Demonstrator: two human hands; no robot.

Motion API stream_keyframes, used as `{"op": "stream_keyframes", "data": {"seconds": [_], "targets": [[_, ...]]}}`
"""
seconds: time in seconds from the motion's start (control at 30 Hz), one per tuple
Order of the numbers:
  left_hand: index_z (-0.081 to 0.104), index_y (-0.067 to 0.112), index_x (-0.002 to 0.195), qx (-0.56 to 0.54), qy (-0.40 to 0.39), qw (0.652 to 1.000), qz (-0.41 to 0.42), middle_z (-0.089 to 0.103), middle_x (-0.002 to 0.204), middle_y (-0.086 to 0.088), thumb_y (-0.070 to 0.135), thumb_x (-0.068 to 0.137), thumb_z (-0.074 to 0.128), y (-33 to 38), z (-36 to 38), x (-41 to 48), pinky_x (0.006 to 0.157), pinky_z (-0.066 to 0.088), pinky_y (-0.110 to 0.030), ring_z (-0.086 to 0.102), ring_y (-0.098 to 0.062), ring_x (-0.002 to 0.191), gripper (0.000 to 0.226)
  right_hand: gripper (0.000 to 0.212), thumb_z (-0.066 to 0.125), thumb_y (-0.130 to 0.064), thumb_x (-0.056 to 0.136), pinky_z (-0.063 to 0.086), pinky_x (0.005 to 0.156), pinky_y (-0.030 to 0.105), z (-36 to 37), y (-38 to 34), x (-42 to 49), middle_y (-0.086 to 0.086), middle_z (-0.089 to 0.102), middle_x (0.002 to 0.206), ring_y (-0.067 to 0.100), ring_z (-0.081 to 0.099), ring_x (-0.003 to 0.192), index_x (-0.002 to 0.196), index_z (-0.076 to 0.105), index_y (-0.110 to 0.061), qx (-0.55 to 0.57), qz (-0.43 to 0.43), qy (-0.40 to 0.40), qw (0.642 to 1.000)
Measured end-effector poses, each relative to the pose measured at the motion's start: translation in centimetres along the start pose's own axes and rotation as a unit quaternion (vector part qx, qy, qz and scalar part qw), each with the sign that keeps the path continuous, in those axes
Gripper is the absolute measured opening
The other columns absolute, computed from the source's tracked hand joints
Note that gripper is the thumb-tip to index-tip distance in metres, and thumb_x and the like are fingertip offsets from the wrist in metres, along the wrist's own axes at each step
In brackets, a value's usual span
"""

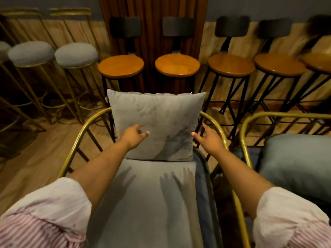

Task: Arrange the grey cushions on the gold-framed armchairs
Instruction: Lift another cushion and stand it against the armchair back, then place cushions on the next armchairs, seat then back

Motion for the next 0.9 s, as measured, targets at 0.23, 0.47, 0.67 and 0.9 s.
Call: {"op": "stream_keyframes", "data": {"seconds": [0.23,0.47,0.67,0.9], "targets": [[0.035,0.011,0.145,0.123,-0.103,0.975,0.152,0.047,0.144,-0.016,0.039,0.095,0.046,12.2,6.7,-9.9,0.105,0.036,-0.036,0.046,-0.031,0.132,0.058,0.078,0.051,-0.057,0.087,0.030,0.112,0.044,-10.5,2.8,-12.1,0.016,0.042,0.148,0.035,0.031,0.140,0.145,0.036,-0.008,-0.067,0.045,0.054,0.995],[0.041,0.011,0.141,0.143,-0.205,0.934,0.256,0.050,0.139,-0.019,0.037,0.097,0.041,23.7,18.8,-17.5,0.105,0.037,-0.038,0.046,-0.034,0.130,0.051,0.072,0.054,-0.047,0.090,0.029,0.112,0.053,-21.0,13.1,-20.8,0.017,0.039,0.150,0.034,0.025,0.142,0.147,0.032,-0.010,-0.083,0.106,0.117,0.984],[0.034,0.007,0.145,0.126,-0.218,0.933,0.257,0.038,0.151,-0.015,0.039,0.097,0.041,32.4,28.7,-20.8,0.107,0.032,-0.030,0.038,-0.028,0.138,0.058,0.071,0.052,-0.046,0.092,0.026,0.115,0.051,-28.9,23.8,-25.2,0.016,0.034,0.152,0.034,0.025,0.143,0.149,0.028,-0.011,-0.059,0.156,0.111,0.980],[0.026,0.010,0.149,0.082,-0.230,0.946,0.215,0.025,0.157,-0.013,0.048,0.095,0.040,39.5,38.1,-19.9,0.115,0.022,-0.037,0.027,-0.030,0.144,0.067,0.072,0.055,-0.045,0.091,0.030,0.111,0.043,-37.3,35.2,-25.6,0.018,0.037,0.150,0.036,0.033,0.139,0.148,0.030,-0.009,-0.074,0.212,0.112,0.968]]}}
Point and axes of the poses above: each hand's wrist, its own x-axis towards the middle knuckle, its own z-axis out of the palm, y = z × x, the point moved 10 cm from there along x, towards the middle knuckle
